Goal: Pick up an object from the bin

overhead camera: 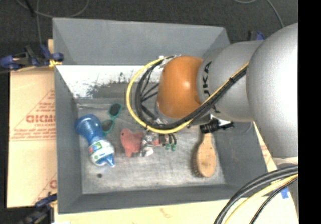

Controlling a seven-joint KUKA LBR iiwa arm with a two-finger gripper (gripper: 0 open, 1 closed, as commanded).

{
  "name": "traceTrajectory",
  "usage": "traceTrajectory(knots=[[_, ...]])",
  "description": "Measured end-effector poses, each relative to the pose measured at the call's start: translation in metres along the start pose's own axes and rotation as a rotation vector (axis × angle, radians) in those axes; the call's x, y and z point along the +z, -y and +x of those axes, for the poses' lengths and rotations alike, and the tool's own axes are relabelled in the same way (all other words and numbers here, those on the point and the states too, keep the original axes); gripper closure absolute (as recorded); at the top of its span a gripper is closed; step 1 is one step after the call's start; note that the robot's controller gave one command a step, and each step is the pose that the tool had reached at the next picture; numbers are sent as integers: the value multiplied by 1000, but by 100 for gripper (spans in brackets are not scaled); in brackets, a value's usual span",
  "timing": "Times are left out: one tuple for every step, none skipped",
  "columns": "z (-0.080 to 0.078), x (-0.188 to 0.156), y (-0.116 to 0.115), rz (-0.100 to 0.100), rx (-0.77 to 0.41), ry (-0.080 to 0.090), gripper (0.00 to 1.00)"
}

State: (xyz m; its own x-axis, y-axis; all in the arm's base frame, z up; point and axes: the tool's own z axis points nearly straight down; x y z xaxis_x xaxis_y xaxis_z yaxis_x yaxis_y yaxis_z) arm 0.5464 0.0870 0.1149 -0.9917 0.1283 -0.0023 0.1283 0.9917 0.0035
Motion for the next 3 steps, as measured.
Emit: traceTrajectory(knots=[[1,-12,0,2,-1,-6,100],[2,-34,0,2,-2,-7,100],[0,-50,0,0,-3,1,100]])
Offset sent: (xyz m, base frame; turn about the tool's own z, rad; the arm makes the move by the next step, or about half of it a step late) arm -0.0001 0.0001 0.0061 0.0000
